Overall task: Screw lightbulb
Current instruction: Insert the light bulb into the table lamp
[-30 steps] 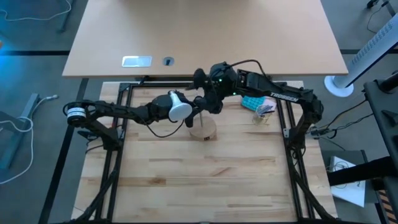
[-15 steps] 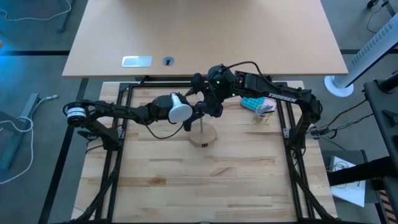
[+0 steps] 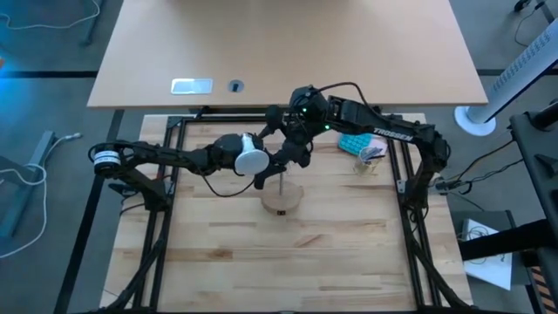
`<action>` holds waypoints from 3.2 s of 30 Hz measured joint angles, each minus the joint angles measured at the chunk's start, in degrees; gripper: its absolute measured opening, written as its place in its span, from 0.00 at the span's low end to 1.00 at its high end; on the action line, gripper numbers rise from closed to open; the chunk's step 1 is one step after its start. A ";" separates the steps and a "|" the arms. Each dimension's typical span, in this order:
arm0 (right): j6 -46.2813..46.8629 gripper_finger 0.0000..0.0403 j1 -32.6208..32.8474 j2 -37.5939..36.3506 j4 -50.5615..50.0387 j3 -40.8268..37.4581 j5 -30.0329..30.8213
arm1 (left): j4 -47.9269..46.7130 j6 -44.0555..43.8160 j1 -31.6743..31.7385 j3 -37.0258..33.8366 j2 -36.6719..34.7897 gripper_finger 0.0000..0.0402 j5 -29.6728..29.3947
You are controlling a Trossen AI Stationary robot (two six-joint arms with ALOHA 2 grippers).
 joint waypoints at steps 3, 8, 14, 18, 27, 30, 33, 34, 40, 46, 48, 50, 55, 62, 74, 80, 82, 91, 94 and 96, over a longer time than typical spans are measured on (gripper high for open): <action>0.26 0.84 -0.07 1.75 2.66 -0.21 -0.76 | 0.07 0.13 0.02 0.00 0.00 0.36 0.81; -1.84 0.84 -0.54 3.62 2.94 -0.38 -1.17 | -0.87 0.10 -0.04 0.00 0.00 0.36 1.30; -3.85 0.84 -0.43 5.42 7.14 -0.38 -1.41 | -1.67 0.09 -0.09 -0.02 0.00 0.36 1.13; -2.90 0.84 -0.46 6.05 8.99 -0.38 -1.71 | -1.77 -0.11 -0.04 -0.02 0.00 0.36 0.98; 7.49 0.76 -0.70 6.97 9.83 -0.27 -5.54 | -2.08 0.74 -0.08 -0.13 0.00 0.36 0.81; 9.11 0.71 -0.72 7.01 9.87 -0.27 -6.24 | -2.10 0.76 -0.09 -0.13 0.02 0.36 0.70; 10.94 0.67 -0.77 7.03 10.02 -0.27 -6.28 | -2.08 0.50 -0.10 -0.13 0.02 0.36 -0.40; 12.08 0.66 -0.80 7.07 10.31 -0.27 -6.32 | -2.08 0.22 -0.06 -0.13 0.02 0.36 -0.51; 17.11 0.59 -0.94 7.10 11.45 -0.27 -6.35 | -1.64 -0.41 -0.04 -0.11 0.02 0.36 -0.70; 21.32 0.52 -1.00 7.10 12.00 -0.27 -6.27 | -1.44 -1.62 -0.13 -0.09 0.02 0.36 -1.85; 22.76 0.51 -1.05 7.10 12.19 -0.27 -6.08 | -1.32 -1.81 -0.11 -0.09 0.02 0.36 -2.14; 24.08 0.50 -1.08 7.10 12.31 -0.27 -6.06 | -1.02 -1.93 -0.11 -0.09 0.02 0.36 -2.46; 26.23 0.50 -1.09 7.10 12.47 -0.27 -6.09 | -0.21 -2.68 -0.11 -0.02 0.02 0.36 -2.96; 27.72 0.50 -1.09 7.10 12.50 -0.27 -6.30 | 0.00 -3.08 -0.11 0.00 0.04 0.36 -5.58; 28.82 0.50 -1.09 7.10 13.10 -0.28 -6.84 | 1.41 -3.39 -0.13 0.00 0.07 0.36 -8.51; 30.86 0.50 -1.07 7.14 14.79 -0.38 -7.22 | 2.05 -3.91 -0.07 0.02 0.07 0.36 -8.90; 30.88 0.52 -1.07 7.16 14.83 -0.39 -7.21 | 2.04 -3.86 -0.07 0.02 0.07 0.36 -8.90; 32.87 0.61 -0.92 7.27 16.25 -0.49 -7.29 | 2.34 -2.81 -0.02 0.12 -0.02 0.36 -8.41; 33.13 0.59 -0.93 7.27 16.37 -0.49 -7.29 | 2.51 -2.33 -0.02 0.13 -0.02 0.36 -8.36; 33.71 0.56 -0.94 7.27 16.71 -0.49 -7.22 | 2.94 -2.25 -0.02 0.13 -0.02 0.36 -8.35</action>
